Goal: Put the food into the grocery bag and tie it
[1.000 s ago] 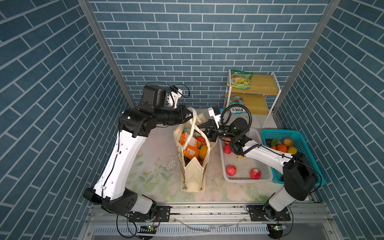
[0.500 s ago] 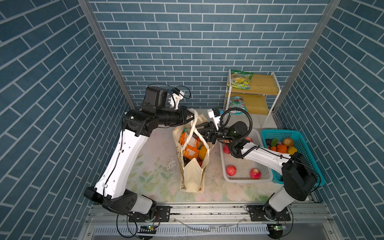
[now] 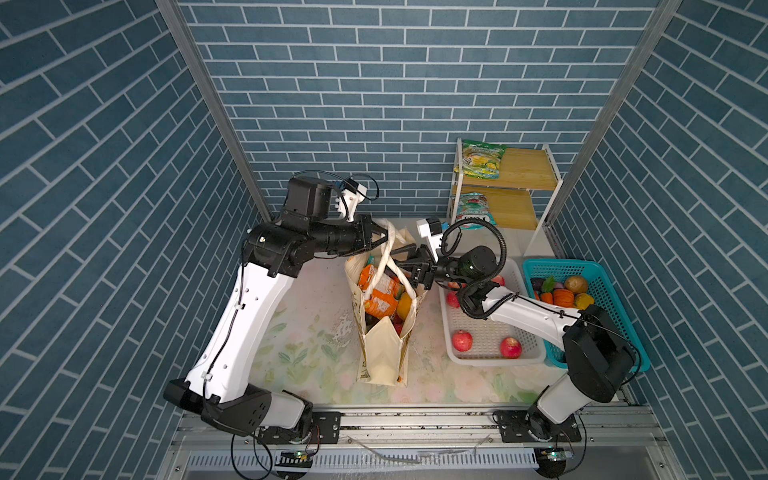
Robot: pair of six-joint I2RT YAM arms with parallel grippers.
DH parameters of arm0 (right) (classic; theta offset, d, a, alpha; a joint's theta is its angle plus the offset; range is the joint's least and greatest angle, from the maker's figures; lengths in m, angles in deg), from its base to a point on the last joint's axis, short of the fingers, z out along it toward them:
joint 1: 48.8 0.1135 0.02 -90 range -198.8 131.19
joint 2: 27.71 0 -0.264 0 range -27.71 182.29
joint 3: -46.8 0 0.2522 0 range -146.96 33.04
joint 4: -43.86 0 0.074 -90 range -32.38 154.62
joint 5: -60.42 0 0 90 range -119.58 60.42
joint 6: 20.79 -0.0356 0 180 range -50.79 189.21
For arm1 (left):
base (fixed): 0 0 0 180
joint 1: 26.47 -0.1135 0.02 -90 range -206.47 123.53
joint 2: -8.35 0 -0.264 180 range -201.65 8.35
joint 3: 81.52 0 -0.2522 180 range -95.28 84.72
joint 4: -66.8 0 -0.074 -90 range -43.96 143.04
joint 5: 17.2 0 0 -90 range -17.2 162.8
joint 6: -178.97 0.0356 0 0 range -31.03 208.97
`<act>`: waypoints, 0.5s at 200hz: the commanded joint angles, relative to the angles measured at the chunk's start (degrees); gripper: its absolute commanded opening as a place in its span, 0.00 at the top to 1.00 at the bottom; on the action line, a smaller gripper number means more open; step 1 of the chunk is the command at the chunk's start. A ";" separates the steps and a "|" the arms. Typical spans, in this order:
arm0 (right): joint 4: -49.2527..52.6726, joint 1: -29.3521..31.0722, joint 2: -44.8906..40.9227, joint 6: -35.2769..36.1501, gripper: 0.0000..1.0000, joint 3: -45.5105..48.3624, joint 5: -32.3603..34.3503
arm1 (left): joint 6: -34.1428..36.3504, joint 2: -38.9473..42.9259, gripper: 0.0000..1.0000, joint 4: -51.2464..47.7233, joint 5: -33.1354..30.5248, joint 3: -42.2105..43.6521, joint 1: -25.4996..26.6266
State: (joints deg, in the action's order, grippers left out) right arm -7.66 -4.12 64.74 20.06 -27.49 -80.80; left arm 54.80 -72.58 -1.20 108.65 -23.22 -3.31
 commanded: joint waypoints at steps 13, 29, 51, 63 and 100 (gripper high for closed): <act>-7.57 2.24 -3.68 0.37 0.39 -1.07 -2.49 | -0.45 0.05 1.00 4.97 -3.65 1.15 -1.41; -7.47 2.92 -3.04 1.19 0.37 -1.73 -2.00 | -0.94 0.41 1.00 5.85 -4.25 1.90 -1.38; -7.57 3.69 -2.08 2.19 0.36 -2.73 -0.53 | -1.82 1.54 1.00 7.88 -5.33 3.87 -1.42; -7.64 4.06 -1.41 2.55 0.35 -3.22 0.68 | -2.22 2.12 1.00 8.59 -5.85 4.85 -1.42; -8.32 5.37 0.65 4.10 0.35 -4.66 5.12 | -2.95 4.25 1.00 10.00 -8.18 7.53 -1.38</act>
State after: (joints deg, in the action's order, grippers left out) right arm -7.59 -1.43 65.53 21.73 -28.30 -76.06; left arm 52.04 -68.91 3.69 106.69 -17.56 -3.55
